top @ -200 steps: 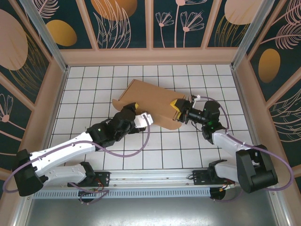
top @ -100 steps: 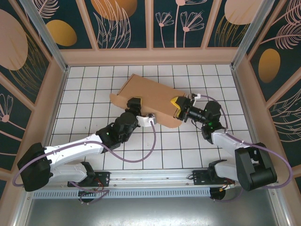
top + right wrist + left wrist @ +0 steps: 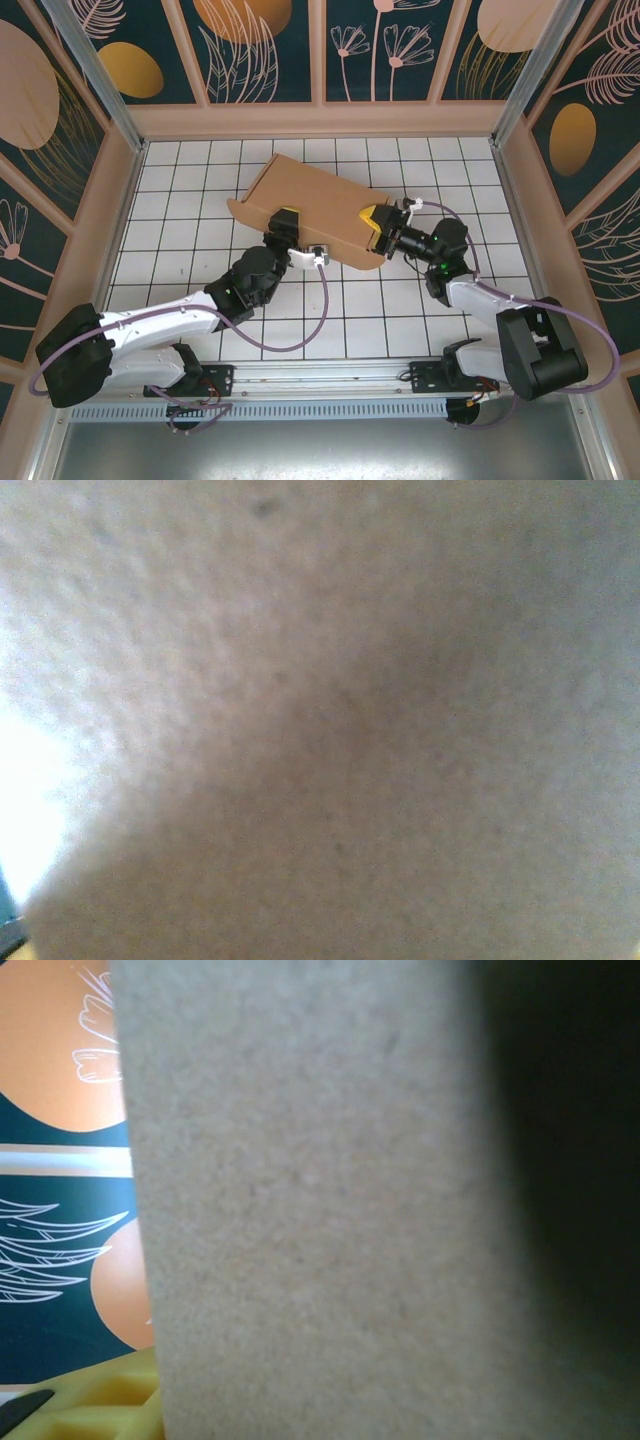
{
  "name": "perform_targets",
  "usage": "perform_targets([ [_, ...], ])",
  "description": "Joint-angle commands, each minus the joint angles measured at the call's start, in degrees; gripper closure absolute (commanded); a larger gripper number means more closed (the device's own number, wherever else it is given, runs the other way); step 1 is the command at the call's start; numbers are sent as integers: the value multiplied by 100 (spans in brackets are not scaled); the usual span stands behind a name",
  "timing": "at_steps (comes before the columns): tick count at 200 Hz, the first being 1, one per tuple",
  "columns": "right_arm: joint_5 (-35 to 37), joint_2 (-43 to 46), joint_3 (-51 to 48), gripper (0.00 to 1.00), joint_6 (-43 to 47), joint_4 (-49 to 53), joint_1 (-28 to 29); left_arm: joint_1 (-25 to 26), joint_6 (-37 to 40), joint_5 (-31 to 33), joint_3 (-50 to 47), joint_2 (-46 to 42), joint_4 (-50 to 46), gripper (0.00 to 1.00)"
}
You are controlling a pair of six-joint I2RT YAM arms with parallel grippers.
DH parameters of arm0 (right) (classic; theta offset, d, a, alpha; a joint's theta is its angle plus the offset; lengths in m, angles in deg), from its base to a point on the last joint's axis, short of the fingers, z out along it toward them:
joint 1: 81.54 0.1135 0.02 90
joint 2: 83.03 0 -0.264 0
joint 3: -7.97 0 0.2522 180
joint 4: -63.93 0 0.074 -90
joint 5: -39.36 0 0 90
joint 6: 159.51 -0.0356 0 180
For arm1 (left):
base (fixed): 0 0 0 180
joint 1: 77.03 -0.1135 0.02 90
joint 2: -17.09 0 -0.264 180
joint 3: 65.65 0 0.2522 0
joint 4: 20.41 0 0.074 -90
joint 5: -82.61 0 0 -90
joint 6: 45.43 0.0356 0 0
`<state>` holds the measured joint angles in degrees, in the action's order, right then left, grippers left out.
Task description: Fold the paper box
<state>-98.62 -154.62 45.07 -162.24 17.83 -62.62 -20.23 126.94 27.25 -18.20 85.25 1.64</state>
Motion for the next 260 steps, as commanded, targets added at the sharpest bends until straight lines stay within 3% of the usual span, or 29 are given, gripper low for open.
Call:
perform_targets([
  [1,-314,12,-44,47,-114,-299,178,14,91,94,35,-214,388,55],
  [69,-133,154,-118,29,95,-44,99,25,-518,203,79,-691,-626,73],
  [93,-106,315,-144,22,317,248,-25,25,-685,237,145,-829,-1138,74],
  [115,174,897,-121,15,1002,1586,-345,19,-1233,282,496,-940,-2134,74],
  [130,913,1512,-44,11,1641,3278,-653,23,-1904,256,1050,-888,-3342,74],
  [149,1826,2242,57,1,2283,4663,-970,26,-2953,180,2025,-572,-5029,72],
  [193,2632,2741,783,1,4152,5970,-1302,33,-5152,-930,4256,660,-8859,69],
  [220,2980,2658,1423,7,5164,6709,-1294,119,-5709,-1603,4826,964,-9444,66],
  [260,2627,2611,1962,20,5703,7153,-1294,160,-6024,-1745,5089,1522,-9860,70],
])
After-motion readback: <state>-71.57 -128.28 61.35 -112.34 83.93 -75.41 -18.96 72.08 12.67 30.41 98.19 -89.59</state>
